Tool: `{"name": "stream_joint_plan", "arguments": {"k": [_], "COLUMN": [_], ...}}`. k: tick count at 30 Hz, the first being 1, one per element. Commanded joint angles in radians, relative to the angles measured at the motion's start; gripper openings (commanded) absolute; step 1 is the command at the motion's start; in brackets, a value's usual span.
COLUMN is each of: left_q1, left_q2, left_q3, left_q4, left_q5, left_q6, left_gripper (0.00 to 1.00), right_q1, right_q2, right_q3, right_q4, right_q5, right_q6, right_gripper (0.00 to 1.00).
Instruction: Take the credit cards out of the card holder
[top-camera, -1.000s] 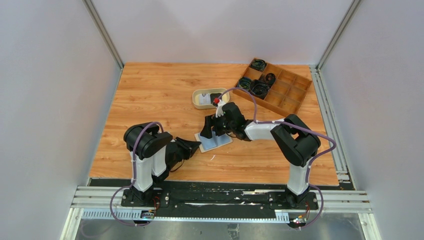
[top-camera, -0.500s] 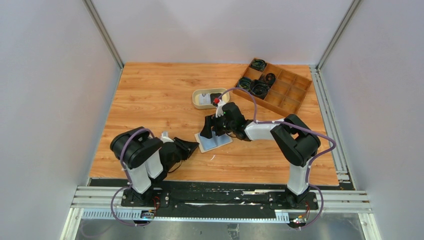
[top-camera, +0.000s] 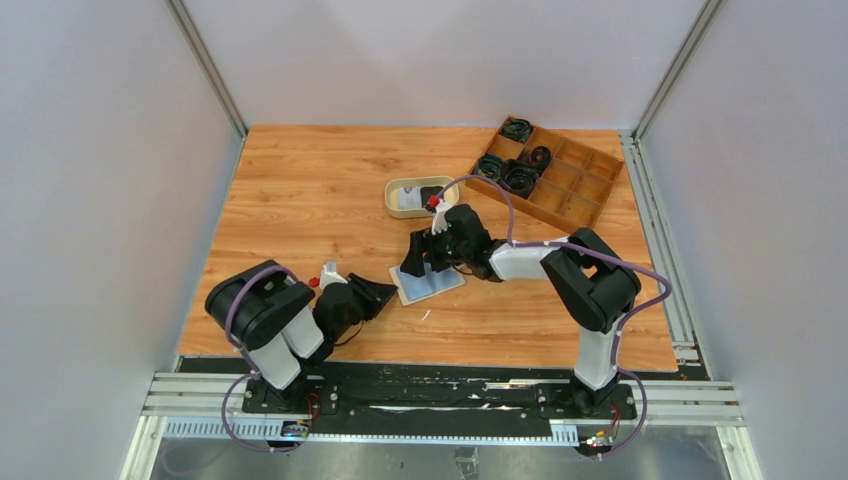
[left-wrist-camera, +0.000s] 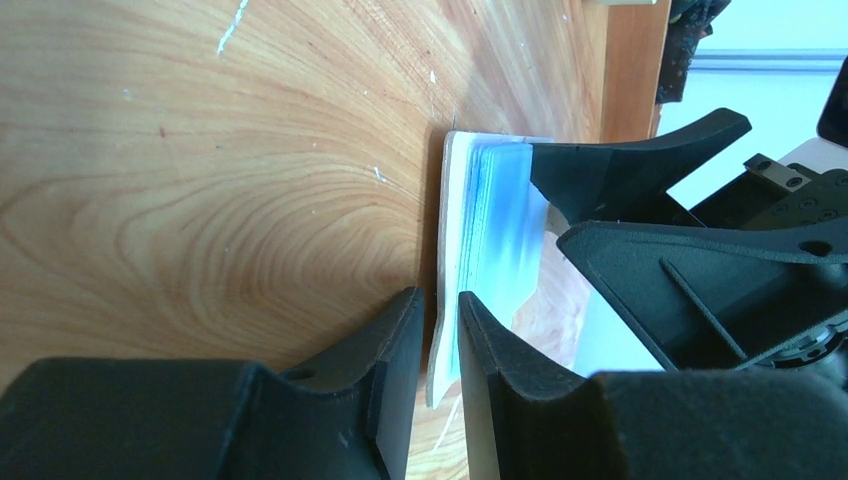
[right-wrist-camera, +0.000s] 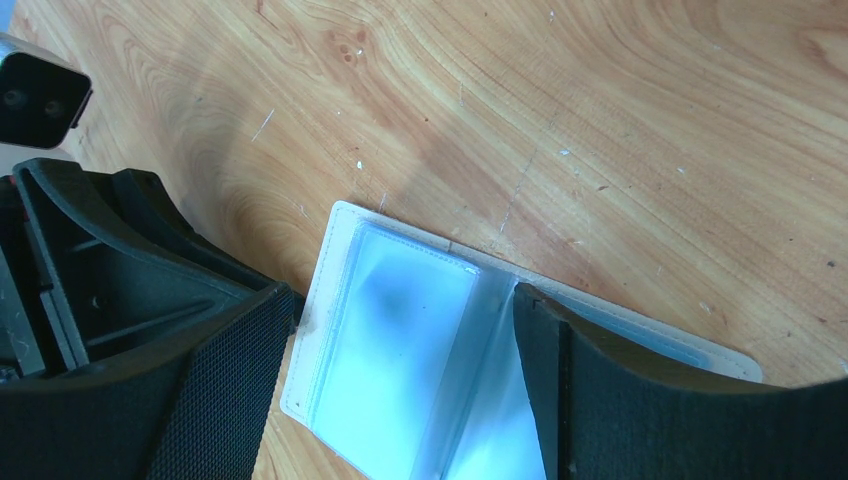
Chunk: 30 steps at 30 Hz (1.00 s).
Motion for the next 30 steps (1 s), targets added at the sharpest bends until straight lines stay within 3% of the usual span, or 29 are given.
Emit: {"name": "stream_joint_plan", "arguments": {"k": [1,5,10,15,22,30], "left_q1": [-0.001,-0.001,-0.001,-0.001,-0.001,-0.001], "left_q2": [0.150,0.288,0.410,0.402,0.398,0.404], "left_q3": [-0.056,-0.081,-0.099,-0.101,-0.101,-0.096], "left_q4": [-0.018,0.192,0.327,0.323,0.314,0.325], "left_q5": [0.013,0.021,0.019,0.015,0.015,0.018], "left_q6": [0.021,0.001,-0.023,-0.024,-0.024,-0.016], "left_gripper": [0.33,0.31,0.18,0.01,0.00,0.00], "right_q1": [0.016,0.014,0.015,0.015,0.017,0.153], "right_q2": [0.095,0.096,0.100,0.101,0.087,0.039], "right_q3": [-0.063,-0.065,-0.064,-0.062,-0.061,0.124], "right_q4": [-0.214,-0.215,-0.212,-0.214,-0.226,-0.611], "right_q5": [-0.043,-0.041,-0.043,-0.044,-0.028,0.308], "right_q6": [0.022,0.020,0.022,0.020,0.019,-0.059], "right_gripper": [0.85,0.85,0.85,0.85,0.85,0.86]}}
